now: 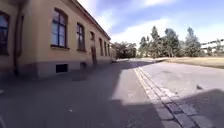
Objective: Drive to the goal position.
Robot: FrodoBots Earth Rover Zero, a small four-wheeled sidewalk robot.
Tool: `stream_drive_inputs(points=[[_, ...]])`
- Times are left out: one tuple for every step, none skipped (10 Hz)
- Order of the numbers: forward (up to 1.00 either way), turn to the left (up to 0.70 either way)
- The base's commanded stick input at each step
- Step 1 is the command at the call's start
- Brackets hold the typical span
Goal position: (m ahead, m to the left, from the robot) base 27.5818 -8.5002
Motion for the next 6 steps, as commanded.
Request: stream_drive_inputs(points=[[0.7, 0.0], [0.7, 0.0], [0.7, 0.0], [0.7, 0.0], [0.7, 0.0], [0.7, 0.0]])
